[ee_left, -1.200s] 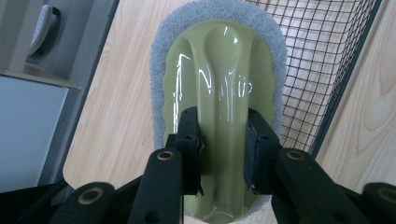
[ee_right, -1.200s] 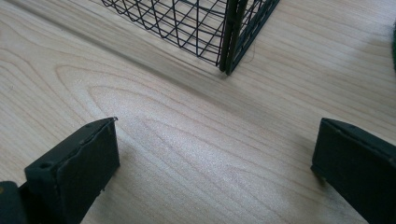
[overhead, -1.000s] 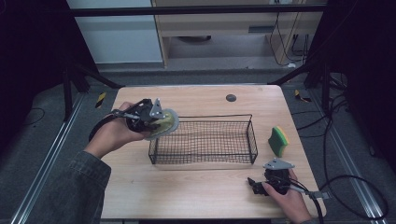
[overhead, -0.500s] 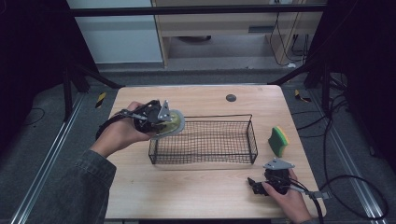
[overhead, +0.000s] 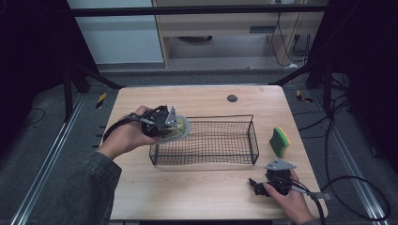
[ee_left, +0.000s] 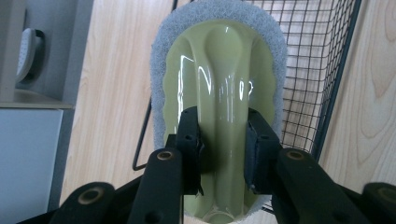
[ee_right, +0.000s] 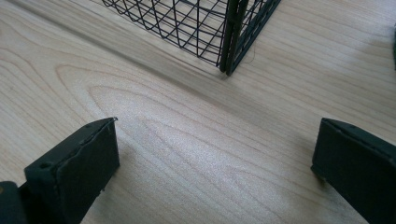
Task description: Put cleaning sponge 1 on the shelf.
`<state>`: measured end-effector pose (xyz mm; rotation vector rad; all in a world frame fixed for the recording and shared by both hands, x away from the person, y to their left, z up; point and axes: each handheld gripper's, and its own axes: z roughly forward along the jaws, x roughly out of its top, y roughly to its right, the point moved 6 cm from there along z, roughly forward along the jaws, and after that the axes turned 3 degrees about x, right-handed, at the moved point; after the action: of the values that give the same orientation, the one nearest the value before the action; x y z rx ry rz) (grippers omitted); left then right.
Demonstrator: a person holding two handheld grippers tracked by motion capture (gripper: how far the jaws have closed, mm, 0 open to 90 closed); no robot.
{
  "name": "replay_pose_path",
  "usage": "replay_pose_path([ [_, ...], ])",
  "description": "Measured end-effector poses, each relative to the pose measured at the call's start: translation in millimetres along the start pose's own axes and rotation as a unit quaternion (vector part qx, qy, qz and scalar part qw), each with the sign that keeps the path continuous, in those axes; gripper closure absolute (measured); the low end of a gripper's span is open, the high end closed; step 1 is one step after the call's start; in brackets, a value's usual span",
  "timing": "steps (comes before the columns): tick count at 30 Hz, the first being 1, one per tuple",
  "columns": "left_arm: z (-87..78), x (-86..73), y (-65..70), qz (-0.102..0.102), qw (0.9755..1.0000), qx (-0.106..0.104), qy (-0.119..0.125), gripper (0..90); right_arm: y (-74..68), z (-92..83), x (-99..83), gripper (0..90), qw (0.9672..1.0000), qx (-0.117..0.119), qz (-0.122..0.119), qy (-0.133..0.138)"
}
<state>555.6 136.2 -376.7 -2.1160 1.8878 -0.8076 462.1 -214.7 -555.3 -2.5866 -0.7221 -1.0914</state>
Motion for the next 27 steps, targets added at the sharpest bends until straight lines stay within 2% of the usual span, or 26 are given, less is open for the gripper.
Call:
replay_pose_path([
  [27,21.1,-4.3,14.9,0.011,0.9995,-0.029,-0.009,70.5,0.1,0.1,0.1,0.7,1.0000,0.000,-0.001,0.000],
])
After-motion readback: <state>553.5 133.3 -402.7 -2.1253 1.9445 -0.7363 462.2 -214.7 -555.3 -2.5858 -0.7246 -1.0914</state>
